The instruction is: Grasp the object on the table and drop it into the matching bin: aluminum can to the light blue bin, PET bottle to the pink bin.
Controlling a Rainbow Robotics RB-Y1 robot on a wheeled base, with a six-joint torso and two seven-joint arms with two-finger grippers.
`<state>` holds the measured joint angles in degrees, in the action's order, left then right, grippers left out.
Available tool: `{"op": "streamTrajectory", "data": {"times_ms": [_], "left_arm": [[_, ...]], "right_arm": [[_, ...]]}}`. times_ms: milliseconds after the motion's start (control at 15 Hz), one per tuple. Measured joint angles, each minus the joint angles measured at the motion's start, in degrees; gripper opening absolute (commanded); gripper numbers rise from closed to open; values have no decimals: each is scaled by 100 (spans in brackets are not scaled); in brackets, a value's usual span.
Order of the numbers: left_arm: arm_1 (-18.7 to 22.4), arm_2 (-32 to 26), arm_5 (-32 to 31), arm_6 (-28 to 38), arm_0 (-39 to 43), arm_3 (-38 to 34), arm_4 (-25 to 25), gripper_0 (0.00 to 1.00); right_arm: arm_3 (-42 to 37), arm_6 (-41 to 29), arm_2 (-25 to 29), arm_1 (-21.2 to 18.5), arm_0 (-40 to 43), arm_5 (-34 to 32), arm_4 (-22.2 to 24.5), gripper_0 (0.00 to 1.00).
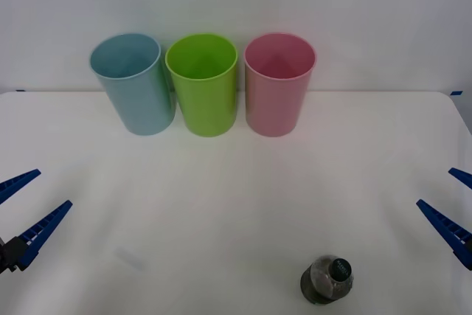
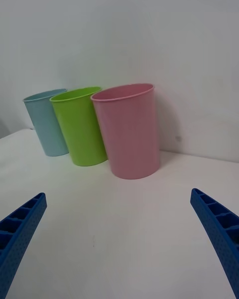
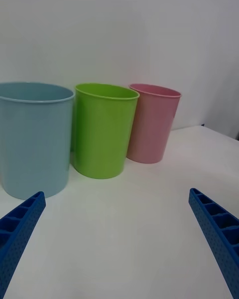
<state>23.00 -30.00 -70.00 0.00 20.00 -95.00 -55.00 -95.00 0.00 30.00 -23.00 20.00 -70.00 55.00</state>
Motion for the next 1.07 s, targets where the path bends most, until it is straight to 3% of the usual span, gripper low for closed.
{"op": "streamTrajectory", "data": {"times_ms": [400, 1067], "left_arm": [[0, -1, 0, 0, 0, 0, 0, 100], [0, 0, 0, 0, 0, 0, 0, 100]], "right_arm": [[135, -24, -107, 14, 177, -66, 69, 100], [123, 205, -277, -781, 832, -475, -125, 100]]}}
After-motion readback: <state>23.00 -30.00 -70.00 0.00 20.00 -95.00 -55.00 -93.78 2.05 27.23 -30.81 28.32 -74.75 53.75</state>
